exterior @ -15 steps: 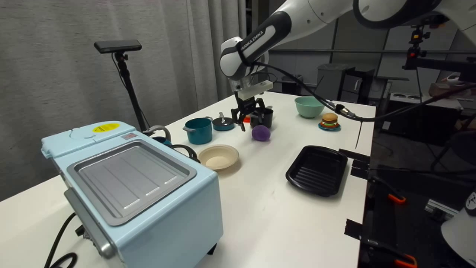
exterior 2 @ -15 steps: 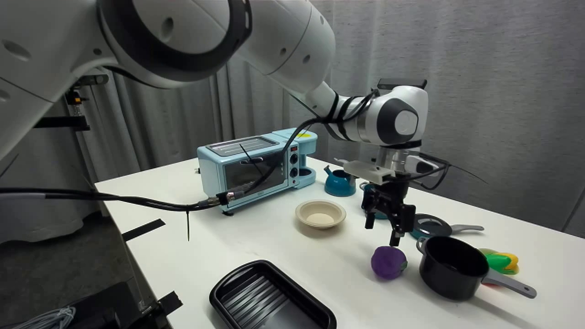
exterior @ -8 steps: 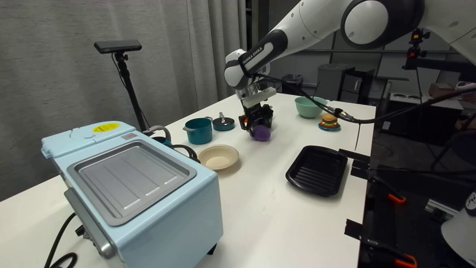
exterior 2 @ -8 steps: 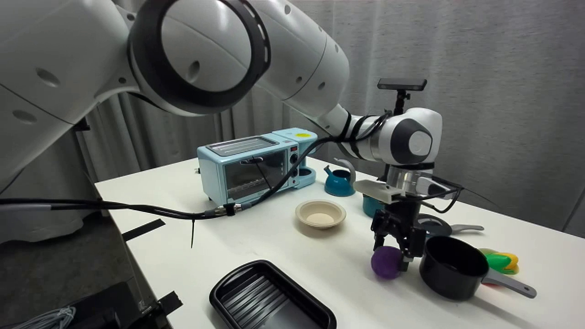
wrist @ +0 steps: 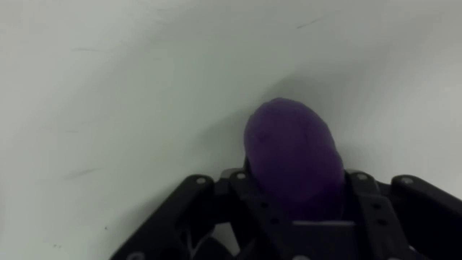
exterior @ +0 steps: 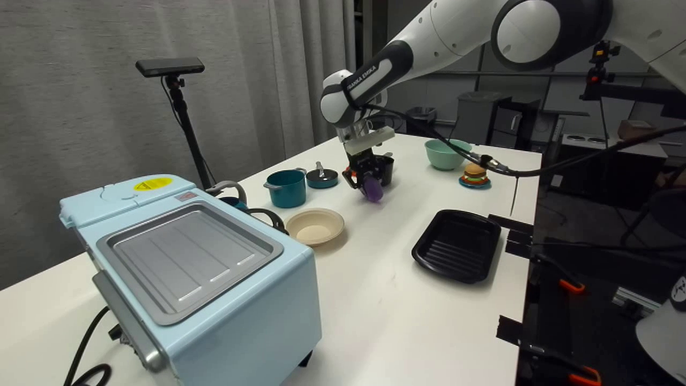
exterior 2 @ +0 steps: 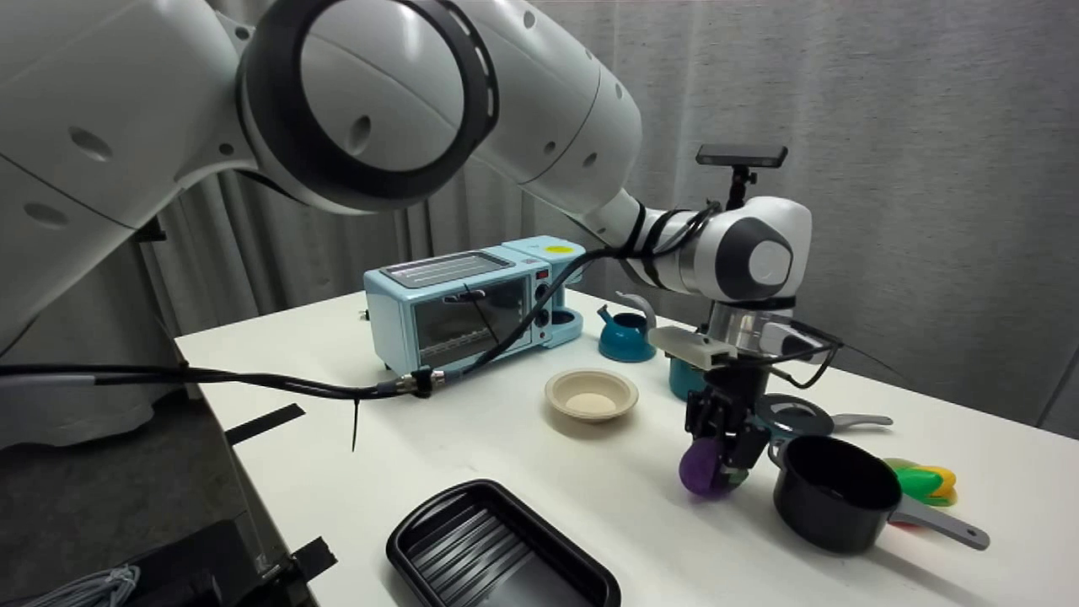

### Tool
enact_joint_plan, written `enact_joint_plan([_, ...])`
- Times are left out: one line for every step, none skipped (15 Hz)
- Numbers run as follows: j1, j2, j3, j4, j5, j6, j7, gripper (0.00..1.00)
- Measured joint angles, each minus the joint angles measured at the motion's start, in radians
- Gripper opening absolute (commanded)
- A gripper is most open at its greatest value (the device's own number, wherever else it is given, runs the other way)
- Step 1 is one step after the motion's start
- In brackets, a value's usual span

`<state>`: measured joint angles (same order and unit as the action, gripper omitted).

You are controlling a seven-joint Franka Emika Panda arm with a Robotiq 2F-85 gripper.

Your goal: Pick the purple object and put it in the bowl

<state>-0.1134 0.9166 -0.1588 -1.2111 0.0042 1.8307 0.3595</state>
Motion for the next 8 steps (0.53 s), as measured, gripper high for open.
enact_joint_plan([0.003,-0.019,0.004,-0.003,0.003,0.0,0.0,0.09])
enact_joint_plan([0.008,-0.044,0.009,-0.007,0.003,0.0,-0.001,0.08])
enact_joint_plan([0.015,-0.075,0.013,-0.016,0.003,0.0,-0.003,0.06])
enact_joint_plan([0.023,-0.109,0.017,-0.026,0.003,-0.001,-0.005,0.04])
enact_joint_plan([0.031,-0.145,0.022,-0.038,0.003,-0.001,-0.007,0.07])
enact_joint_plan([0.041,-0.186,0.029,-0.054,0.003,0.0,-0.012,0.06])
enact_joint_plan([0.051,-0.225,0.038,-0.073,0.003,0.004,-0.017,0.05])
enact_joint_plan([0.062,-0.266,0.049,-0.098,0.003,0.012,-0.022,0.06])
